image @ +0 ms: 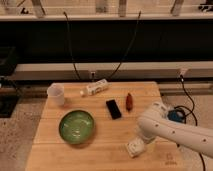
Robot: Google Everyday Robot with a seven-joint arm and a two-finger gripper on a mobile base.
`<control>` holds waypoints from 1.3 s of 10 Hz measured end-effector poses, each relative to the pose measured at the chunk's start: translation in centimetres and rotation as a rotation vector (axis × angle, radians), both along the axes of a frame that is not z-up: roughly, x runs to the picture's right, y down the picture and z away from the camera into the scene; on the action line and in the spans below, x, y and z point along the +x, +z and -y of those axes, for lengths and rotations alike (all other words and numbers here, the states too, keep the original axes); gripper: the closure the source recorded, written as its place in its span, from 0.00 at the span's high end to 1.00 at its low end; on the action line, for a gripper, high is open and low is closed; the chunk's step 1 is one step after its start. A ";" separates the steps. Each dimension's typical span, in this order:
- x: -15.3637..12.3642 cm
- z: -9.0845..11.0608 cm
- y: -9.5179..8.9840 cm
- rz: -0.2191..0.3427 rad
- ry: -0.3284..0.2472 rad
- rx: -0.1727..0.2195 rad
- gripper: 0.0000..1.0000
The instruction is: Place the white sponge in the ceramic bowl
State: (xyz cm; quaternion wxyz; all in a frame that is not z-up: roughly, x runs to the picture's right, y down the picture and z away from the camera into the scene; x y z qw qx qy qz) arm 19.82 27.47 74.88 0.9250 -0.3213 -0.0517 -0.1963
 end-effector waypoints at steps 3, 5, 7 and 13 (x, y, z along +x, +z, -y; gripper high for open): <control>-0.5 -0.5 0.5 0.015 0.005 -0.007 0.80; -0.1 -0.9 1.0 0.016 -0.001 -0.008 0.80; 0.0 -1.2 1.4 0.020 -0.006 -0.010 0.80; 0.1 -1.9 2.0 0.022 -0.010 -0.008 0.73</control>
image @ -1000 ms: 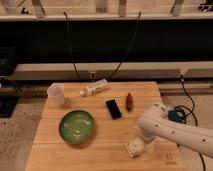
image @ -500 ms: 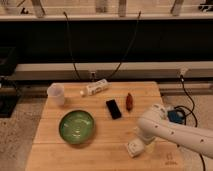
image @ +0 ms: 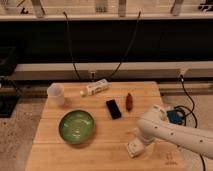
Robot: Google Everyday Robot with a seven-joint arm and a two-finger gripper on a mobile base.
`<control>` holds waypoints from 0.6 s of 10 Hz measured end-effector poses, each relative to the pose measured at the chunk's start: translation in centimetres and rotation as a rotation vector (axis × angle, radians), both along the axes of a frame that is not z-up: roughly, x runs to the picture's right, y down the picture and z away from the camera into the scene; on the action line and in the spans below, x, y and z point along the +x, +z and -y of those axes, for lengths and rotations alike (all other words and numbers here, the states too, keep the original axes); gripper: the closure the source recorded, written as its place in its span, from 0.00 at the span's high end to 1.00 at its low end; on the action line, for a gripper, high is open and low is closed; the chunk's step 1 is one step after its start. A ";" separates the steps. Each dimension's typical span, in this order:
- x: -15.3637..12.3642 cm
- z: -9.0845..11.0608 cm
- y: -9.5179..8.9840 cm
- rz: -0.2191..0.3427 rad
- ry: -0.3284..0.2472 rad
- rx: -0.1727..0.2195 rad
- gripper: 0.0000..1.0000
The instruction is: Place the white sponge in the ceramic bowl
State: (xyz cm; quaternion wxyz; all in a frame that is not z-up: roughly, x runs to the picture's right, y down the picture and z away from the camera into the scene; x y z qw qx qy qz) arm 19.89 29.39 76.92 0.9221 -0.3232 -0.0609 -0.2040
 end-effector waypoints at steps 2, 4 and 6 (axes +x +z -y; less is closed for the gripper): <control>0.0 -0.2 0.2 -0.001 0.001 0.003 0.51; 0.1 -0.2 0.4 -0.003 0.001 0.005 0.29; 0.1 -0.3 0.5 -0.005 0.001 0.007 0.12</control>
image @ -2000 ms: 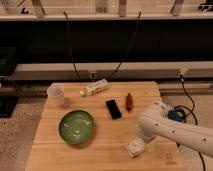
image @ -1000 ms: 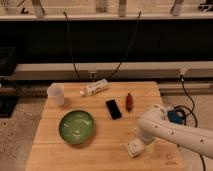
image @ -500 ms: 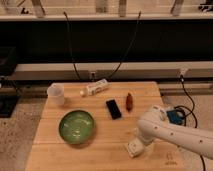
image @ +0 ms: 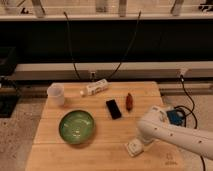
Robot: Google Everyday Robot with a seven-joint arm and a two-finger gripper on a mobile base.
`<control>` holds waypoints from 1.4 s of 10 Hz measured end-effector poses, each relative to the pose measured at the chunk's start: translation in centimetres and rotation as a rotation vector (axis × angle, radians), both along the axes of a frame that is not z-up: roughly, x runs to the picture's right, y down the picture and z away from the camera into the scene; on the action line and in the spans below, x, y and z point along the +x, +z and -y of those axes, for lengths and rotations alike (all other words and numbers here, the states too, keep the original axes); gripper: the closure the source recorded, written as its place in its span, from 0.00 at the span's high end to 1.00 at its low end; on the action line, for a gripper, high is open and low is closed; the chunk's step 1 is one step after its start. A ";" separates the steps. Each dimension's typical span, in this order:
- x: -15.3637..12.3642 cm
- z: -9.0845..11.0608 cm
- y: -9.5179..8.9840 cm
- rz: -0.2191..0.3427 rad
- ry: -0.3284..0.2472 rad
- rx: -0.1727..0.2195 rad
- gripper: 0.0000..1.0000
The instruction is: Place the white sponge in the ceramic bowl
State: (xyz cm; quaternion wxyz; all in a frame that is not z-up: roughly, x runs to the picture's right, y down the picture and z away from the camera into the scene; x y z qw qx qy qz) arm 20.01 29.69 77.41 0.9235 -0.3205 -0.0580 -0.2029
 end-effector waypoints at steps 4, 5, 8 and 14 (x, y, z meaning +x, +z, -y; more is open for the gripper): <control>-1.1 1.9 -0.5 0.000 -0.019 0.010 0.04; -2.2 2.6 -0.5 0.003 -0.029 0.011 0.04; -2.5 3.8 -0.7 -0.001 -0.053 0.019 0.04; -7.3 6.2 -1.5 0.013 -0.114 0.016 0.04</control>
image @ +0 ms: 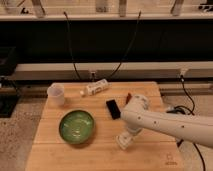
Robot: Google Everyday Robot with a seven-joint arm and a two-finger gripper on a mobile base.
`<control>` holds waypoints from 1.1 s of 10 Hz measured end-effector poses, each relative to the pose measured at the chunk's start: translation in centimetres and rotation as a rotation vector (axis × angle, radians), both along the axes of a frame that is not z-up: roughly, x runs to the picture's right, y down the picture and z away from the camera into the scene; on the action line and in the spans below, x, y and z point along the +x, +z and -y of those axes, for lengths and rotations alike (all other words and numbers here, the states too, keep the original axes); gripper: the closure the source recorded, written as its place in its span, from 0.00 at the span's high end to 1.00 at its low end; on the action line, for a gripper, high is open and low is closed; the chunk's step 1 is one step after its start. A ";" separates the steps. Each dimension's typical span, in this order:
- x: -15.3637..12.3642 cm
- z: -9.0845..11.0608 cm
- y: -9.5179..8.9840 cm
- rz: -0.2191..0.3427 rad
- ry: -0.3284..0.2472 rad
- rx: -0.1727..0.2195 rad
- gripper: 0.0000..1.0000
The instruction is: Place the white sponge in the ceramic bowl
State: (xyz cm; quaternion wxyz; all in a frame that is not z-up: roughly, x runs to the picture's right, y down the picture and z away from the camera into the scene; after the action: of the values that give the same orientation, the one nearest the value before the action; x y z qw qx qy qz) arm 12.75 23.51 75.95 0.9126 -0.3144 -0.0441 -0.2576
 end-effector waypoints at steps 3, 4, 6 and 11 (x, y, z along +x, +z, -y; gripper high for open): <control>-1.1 0.6 0.0 0.009 -0.032 -0.001 0.04; -2.7 0.7 -0.1 0.019 -0.051 -0.003 0.04; -5.3 1.1 -0.1 0.037 -0.093 0.000 0.04; -8.4 1.3 -0.4 0.061 -0.167 -0.004 0.04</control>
State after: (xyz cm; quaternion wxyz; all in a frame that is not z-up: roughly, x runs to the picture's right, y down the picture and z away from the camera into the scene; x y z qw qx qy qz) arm 4.33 22.21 75.53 0.8856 -0.3107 -0.0460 -0.3421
